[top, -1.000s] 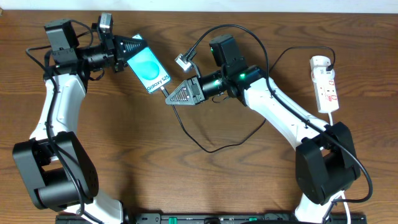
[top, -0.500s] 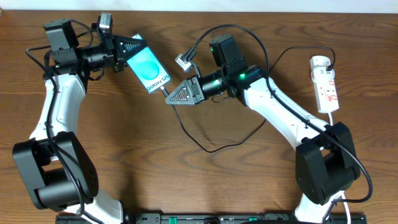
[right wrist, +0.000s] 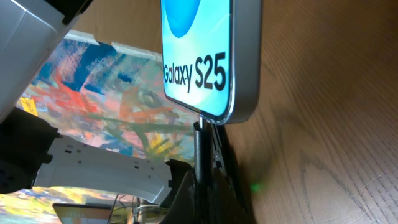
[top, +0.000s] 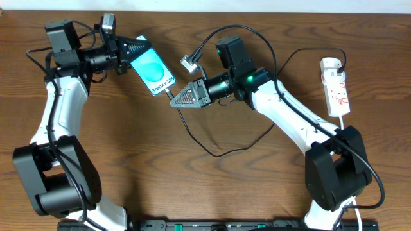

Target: Plug charger to phone and switch on socket

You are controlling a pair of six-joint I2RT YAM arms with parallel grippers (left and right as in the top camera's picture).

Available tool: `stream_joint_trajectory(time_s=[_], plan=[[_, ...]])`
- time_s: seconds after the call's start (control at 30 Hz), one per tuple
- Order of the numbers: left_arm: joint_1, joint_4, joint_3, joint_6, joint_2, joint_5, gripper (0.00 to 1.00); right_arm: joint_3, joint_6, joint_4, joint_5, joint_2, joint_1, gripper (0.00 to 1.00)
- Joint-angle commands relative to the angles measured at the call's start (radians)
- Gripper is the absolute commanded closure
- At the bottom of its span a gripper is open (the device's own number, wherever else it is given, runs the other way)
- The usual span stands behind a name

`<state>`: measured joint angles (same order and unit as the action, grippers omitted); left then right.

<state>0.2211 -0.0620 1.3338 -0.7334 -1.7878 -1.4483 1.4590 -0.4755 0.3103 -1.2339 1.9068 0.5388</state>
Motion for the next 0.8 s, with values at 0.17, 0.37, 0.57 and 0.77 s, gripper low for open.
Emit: stream_joint_trajectory(time_s=[0.17,0.37,0.57,0.77], plan=[[-0.002,0.004,0.005,-0.005,-0.006,-0.033,0.93,-0.001,-0.002,-0.003,-0.035,-0.004,0.003,0.99],[-0.002,0.004,0.005,-0.005,-0.006,-0.033,0.93,-0.001,0.002,-0.001,-0.059,-0.004,0.003,0.99],[-0.002,0.004,0.005,-0.005,-0.006,-0.033,0.93,-0.001,0.002,-0.001,-0.052,-0.004,0.003,0.99],[-0.002,0.004,0.005,-0.006,-0.006,-0.033,0.93,-0.001,0.013,0.031,-0.009,-0.004,0.003,0.99]])
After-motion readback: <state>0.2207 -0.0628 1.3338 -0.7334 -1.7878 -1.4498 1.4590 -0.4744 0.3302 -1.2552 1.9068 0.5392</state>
